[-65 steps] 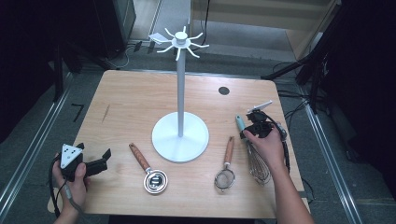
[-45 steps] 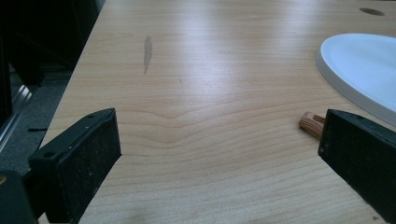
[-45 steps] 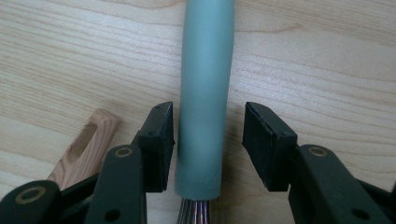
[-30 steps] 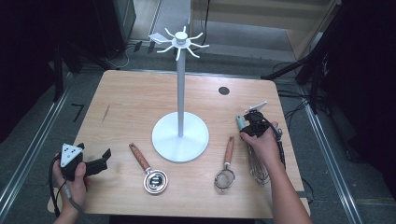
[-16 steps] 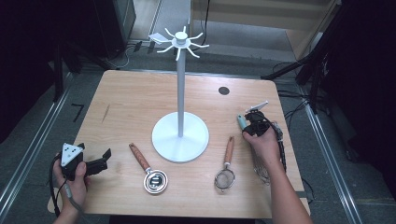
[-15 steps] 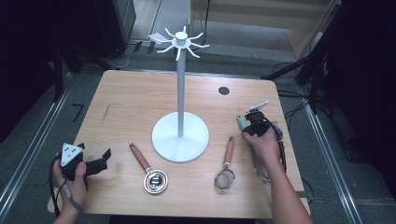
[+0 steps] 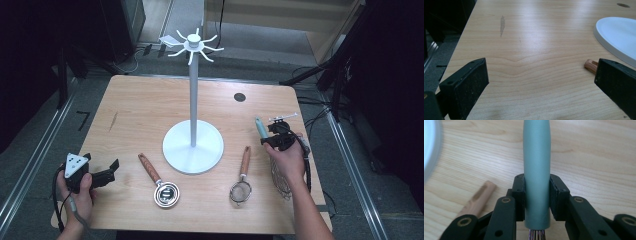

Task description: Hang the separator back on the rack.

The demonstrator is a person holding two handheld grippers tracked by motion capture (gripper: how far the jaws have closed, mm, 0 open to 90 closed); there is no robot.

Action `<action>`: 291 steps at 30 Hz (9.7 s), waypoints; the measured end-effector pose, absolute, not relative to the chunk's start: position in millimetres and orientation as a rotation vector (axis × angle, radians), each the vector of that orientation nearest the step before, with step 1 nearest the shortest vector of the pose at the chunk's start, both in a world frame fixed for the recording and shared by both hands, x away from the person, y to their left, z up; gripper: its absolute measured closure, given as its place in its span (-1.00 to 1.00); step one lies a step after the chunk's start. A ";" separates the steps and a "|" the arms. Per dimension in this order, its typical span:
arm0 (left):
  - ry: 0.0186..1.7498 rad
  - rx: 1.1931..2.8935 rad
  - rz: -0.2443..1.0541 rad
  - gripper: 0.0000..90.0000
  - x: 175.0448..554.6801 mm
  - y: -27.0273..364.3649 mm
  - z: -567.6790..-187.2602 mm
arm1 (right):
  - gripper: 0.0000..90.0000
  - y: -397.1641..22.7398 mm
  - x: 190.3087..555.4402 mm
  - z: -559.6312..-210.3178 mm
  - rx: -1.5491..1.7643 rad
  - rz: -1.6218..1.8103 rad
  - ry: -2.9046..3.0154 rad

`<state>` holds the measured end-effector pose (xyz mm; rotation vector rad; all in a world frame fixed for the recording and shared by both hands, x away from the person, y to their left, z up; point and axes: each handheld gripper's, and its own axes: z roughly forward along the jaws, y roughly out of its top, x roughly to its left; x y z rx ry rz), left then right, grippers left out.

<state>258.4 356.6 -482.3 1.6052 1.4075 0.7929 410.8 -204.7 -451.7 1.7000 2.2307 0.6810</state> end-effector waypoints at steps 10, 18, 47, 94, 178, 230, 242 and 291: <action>1.404 1.609 0.792 -1.00 257.9 356.8 -482.2 | 0.59 -205.4 388.0 -436.1 1.565 0.850 2.148; 1.402 1.606 0.791 -1.00 257.7 356.8 -482.2 | 0.59 -208.0 370.1 -415.9 1.492 0.985 2.057; 1.378 1.607 0.792 -1.00 256.2 356.1 -482.2 | 0.59 -205.4 322.0 -378.3 1.208 1.358 1.739; 1.377 1.603 0.807 -1.00 256.0 354.9 -482.3 | 0.58 -131.0 293.3 -315.9 0.894 1.607 1.654; 1.379 1.605 0.803 -1.00 255.9 355.3 -482.1 | 0.58 -38.0 277.7 -269.8 0.736 1.578 1.628; 1.382 1.605 0.800 -1.00 256.1 355.4 -482.2 | 1.00 -63.6 305.6 -254.5 0.781 1.738 1.564; 1.383 1.605 0.800 -1.00 256.1 355.4 -482.2 | 1.00 -74.7 329.8 -236.2 0.848 1.795 1.502; 1.379 1.608 0.802 -1.00 255.8 355.5 -482.1 | 1.00 -52.6 307.2 -219.3 0.652 1.814 1.572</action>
